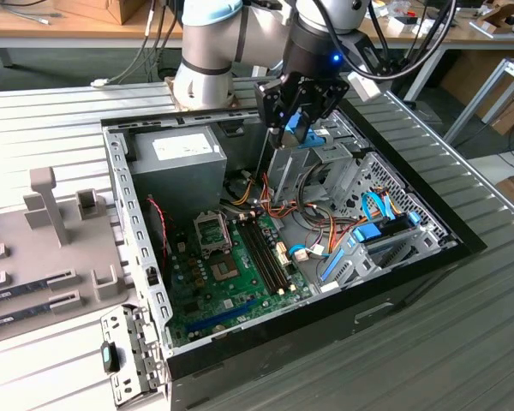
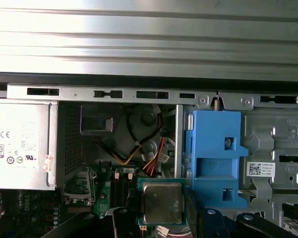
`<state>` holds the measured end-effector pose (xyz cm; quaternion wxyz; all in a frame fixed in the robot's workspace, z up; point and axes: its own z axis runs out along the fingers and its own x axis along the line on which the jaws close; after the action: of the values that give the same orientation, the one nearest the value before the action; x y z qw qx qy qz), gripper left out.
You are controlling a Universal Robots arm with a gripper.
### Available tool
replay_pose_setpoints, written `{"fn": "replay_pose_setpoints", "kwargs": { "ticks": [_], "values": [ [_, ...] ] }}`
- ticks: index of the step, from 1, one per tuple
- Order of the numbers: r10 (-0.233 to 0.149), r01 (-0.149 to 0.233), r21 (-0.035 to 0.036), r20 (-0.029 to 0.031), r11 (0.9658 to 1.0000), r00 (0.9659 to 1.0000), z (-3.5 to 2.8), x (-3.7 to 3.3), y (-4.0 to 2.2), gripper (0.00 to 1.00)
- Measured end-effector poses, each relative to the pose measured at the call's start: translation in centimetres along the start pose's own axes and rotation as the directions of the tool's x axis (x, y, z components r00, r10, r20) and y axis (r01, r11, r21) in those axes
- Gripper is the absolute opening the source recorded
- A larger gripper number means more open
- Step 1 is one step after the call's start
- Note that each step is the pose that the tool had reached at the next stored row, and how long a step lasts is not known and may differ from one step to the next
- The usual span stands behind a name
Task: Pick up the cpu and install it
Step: 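Pick up the cpu and move it towards the insertion slot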
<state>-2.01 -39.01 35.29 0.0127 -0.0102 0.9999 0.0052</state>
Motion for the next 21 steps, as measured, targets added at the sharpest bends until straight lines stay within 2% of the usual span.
{"fn": "replay_pose_setpoints", "kwargs": {
  "ticks": [21],
  "values": [
    [0.000, 0.000, 0.0001, 0.0000, 1.0000, 1.0000, 0.49, -0.90, -0.07, 0.47]
  ]
}}
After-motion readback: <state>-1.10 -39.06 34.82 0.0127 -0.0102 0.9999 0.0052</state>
